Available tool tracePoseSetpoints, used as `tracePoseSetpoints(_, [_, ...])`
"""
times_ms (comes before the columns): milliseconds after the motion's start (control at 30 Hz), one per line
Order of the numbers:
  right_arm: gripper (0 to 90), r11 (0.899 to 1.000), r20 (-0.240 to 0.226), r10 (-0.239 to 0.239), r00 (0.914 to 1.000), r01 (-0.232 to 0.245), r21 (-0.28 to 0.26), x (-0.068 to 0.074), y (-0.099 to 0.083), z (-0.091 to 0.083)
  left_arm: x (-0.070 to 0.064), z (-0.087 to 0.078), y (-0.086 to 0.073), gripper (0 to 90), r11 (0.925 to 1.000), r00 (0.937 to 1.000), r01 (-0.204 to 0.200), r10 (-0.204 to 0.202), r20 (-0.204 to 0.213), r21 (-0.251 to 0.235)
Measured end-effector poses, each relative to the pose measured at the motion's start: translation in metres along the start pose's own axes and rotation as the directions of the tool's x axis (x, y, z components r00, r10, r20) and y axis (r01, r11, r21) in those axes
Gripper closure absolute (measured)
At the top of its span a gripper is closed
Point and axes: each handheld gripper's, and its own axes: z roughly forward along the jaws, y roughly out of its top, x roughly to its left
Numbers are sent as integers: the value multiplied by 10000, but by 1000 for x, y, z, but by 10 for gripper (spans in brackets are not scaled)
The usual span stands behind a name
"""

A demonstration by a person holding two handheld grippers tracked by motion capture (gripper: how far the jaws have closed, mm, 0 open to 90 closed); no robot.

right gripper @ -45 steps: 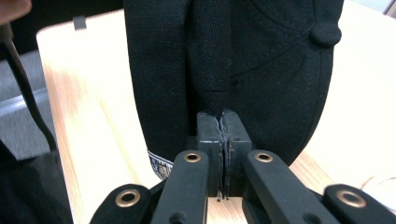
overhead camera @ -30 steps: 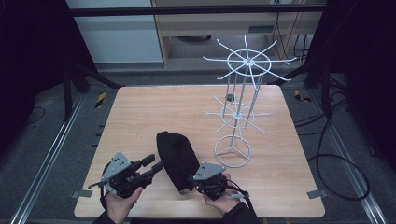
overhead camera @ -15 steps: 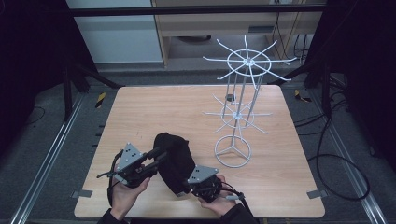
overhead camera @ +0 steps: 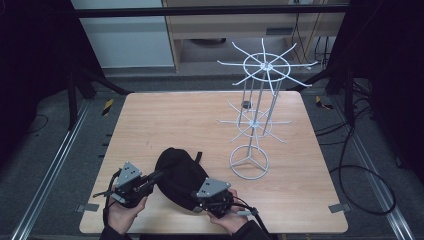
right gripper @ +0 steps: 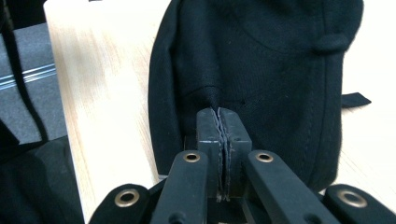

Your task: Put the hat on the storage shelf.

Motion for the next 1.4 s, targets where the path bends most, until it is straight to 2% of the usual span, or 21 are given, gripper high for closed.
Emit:
tracePoseSetpoints(100, [889,10000,72,31,10000,-30,-55,4,0,6,7,2,-10,891,9991,9998,171,-167,-98,386])
tracePoseSetpoints(200, [889,9999,34,72,10000,-71,-112,8,2,11,14,5,-18,894,9962,9990,424,-414,-144,763])
tracePoseSetpoints(300, [886,10000,-21,80,10000,-80,-54,12,4,16,16,9,-23,894,9934,9990,422,-404,-193,1067])
tracePoseSetpoints(367, [872,9999,-85,108,9999,-108,11,14,5,18,15,9,-23,892,9939,9991,364,-342,-230,1046])
tracePoseSetpoints(467, [827,9992,-196,238,9995,-244,-322,13,7,13,12,4,-20,876,9968,9993,291,-274,-243,740])
tracePoseSetpoints(567, [778,9942,-206,528,9984,-545,-932,6,10,-1,11,0,-15,824,9992,9995,204,-195,-246,342])
tracePoseSetpoints(600, [759,9916,-141,621,9980,-633,-1130,2,10,-7,12,-1,-13,805,9996,9997,68,-61,-257,280])
tracePoseSetpoints(667, [719,9883,136,783,9968,-758,-1323,-6,9,-19,13,0,-9,734,9999,9985,-139,141,-536,48])
tracePoseSetpoints(700, [674,9871,220,915,9956,-878,-1336,-10,8,-23,13,0,-9,692,9999,9985,-139,141,-536,48])
tracePoseSetpoints(733, [640,9864,335,1064,9938,-1012,-1296,-14,5,-25,17,5,-5,652,9998,9973,-201,195,-709,-88])
tracePoseSetpoints(767, [640,9864,335,1064,9938,-1012,-1296,-14,5,-25,17,5,-5,601,9998,9973,-201,195,-709,-88])
tracePoseSetpoints(800, [608,9857,487,1171,9919,-1101,-1278,-16,3,-26,22,10,-3,601,9999,9972,-142,143,-738,19])
tracePoseSetpoints(833, [562,9837,560,1459,9877,-1388,-1146,-19,-3,-22,28,17,-2,549,9999,9972,-86,93,-740,91])
tracePoseSetpoints(933, [525,9843,525,1531,9868,-1476,-970,-18,-5,-18,35,26,-2,523,9992,9970,-256,277,-728,298])
tracePoseSetpoints(967, [487,9879,517,1415,9886,-1376,-719,-14,-6,-12,42,34,-3,526,9988,9986,-195,217,-479,446])
tracePoseSetpoints(1033, [470,9883,471,1420,9888,-1389,-637,-12,-6,-10,47,39,-5,531,9976,9993,-183,206,-327,667])
tracePoseSetpoints(1100, [493,9878,455,1508,9875,-1487,-469,-11,-6,-7,51,45,-8,555,9969,9996,-212,224,-157,764])
tracePoseSetpoints(1133, [541,9877,432,1529,9873,-1513,-395,-11,-7,-6,53,47,-9,589,9958,9998,-200,199,22,890])
tracePoseSetpoints(1200, [661,9869,437,1601,9861,-1590,-261,-11,-7,-5,53,49,-10,679,9948,9997,-233,229,58,991])
tracePoseSetpoints(1300, [803,9845,463,1753,9834,-1753,-32,-15,-7,-2,54,49,-10,804,9929,9998,11,-34,188,1189])
tracePoseSetpoints(1400, [848,9851,782,1715,9821,-1721,13,-20,-5,1,52,43,-11,843,9903,9997,198,-216,117,1378])
